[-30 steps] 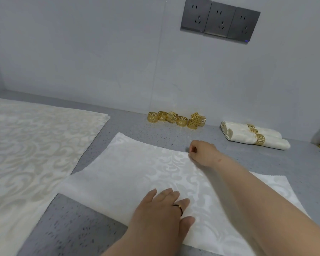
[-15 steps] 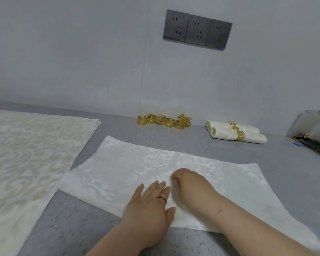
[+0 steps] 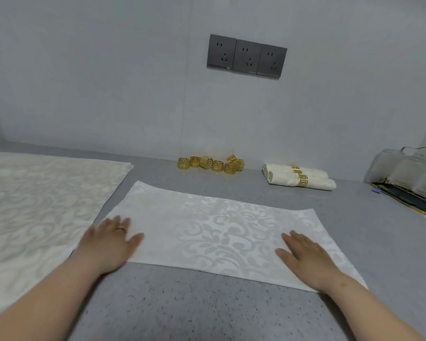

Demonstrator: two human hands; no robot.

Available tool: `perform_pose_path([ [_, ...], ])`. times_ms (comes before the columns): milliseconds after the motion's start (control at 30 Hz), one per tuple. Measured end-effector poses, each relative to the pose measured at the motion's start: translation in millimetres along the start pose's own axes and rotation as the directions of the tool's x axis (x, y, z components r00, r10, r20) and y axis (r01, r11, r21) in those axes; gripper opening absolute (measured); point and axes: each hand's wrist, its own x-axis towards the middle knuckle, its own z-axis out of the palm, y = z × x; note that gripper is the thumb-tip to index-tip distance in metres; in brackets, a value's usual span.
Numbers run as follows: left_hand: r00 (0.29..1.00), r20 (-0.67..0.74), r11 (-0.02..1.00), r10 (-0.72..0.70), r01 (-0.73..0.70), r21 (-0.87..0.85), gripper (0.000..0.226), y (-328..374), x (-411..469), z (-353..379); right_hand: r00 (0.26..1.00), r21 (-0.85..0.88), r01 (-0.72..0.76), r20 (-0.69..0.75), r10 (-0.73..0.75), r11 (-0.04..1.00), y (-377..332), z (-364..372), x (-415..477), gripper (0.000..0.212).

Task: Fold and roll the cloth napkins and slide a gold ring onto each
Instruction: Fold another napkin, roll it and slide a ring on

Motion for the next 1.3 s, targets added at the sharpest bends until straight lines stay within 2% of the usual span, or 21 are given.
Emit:
perform_pose_path([
  [100, 0.989, -0.034, 0.990, -0.141, 0.141, 0.015, 0.059, -35, -2, -3, 0.998, 0.016, -0.060, 0.000, 0.060, 0.998, 20, -2, 2, 0.061],
  [267, 0.975, -0.172, 0.986, -0.142, 0.155, 0.064, 0.047, -31, -6, -8, 0.998, 0.000, -0.066, -0.021, 0.066, 0.998, 20, -3, 2, 0.060],
  [333, 0.977, -0.141, 0.987, -0.161, 0.159, -0.023, 0.046, -31, -3, -14, 0.998, 0.002, -0.068, -0.017, 0.068, 0.998, 20, -3, 2, 0.063],
  [400, 0.980, -0.051, 0.967, -0.192, 0.180, -0.180, 0.040, -32, -2, -21, 0.997, 0.009, -0.071, 0.005, 0.071, 0.997, 19, -6, -1, 0.085],
  [533, 0.981, 0.039, 0.919, -0.192, 0.193, -0.344, 0.030, -37, -6, -34, 0.997, 0.017, -0.073, 0.002, 0.073, 0.997, 15, -9, -5, 0.154],
  [633, 0.979, 0.088, 0.798, -0.184, 0.201, -0.568, 0.024, -40, -14, -44, 0.995, -0.014, -0.092, 0.023, 0.092, 0.996, 15, -10, -7, 0.164],
  [700, 0.983, 0.084, 0.684, -0.166, 0.176, -0.708, 0.024, -45, -21, -51, 0.995, -0.017, -0.094, 0.035, 0.095, 0.995, 12, -12, -12, 0.151],
  [800, 0.988, -0.001, 0.516, -0.155, 0.080, -0.853, 0.019, -58, -25, -63, 0.996, -0.011, -0.074, 0.042, 0.074, 0.997, 3, -8, -22, 0.074],
  [833, 0.984, -0.034, 0.471, -0.173, 0.052, -0.880, 0.014, -63, -27, -69, 0.997, -0.016, -0.062, 0.051, 0.063, 0.998, 0, -5, -24, 0.064],
  [933, 0.969, -0.100, 0.323, -0.224, -0.023, -0.946, 0.007, -82, -28, -77, 0.998, -0.030, -0.019, 0.055, 0.021, 0.999, -14, 4, -28, 0.060],
  [1100, 0.961, -0.150, 0.092, -0.232, -0.132, -0.987, 0.015, -83, -33, -80, 0.998, -0.016, 0.028, 0.054, -0.028, 0.999, -43, 5, -22, 0.059],
  [1167, 0.950, -0.220, 0.092, -0.221, -0.204, -0.975, 0.015, -65, -35, -83, 0.997, 0.039, 0.071, 0.033, -0.072, 0.997, -55, 2, -19, 0.059],
  [1200, 0.939, -0.272, 0.128, -0.210, -0.249, -0.960, 0.016, -53, -36, -85, 0.995, 0.121, 0.103, -0.004, -0.103, 0.987, -62, 0, -17, 0.059],
  [1233, 0.920, -0.339, 0.190, -0.197, -0.304, -0.934, 0.017, -37, -37, -88, 0.992, 0.277, 0.123, -0.049, -0.114, 0.953, -69, -4, -16, 0.056],
  [1267, 0.897, -0.407, 0.271, -0.173, -0.354, -0.895, 0.019, -20, -39, -90, 0.991, 0.481, 0.131, -0.084, -0.103, 0.867, -77, -9, -16, 0.050],
  [1300, 0.878, -0.464, 0.382, -0.121, -0.390, -0.838, 0.022, -2, -43, -92, 0.992, 0.679, 0.125, -0.083, -0.094, 0.724, -86, -16, -16, 0.043],
])
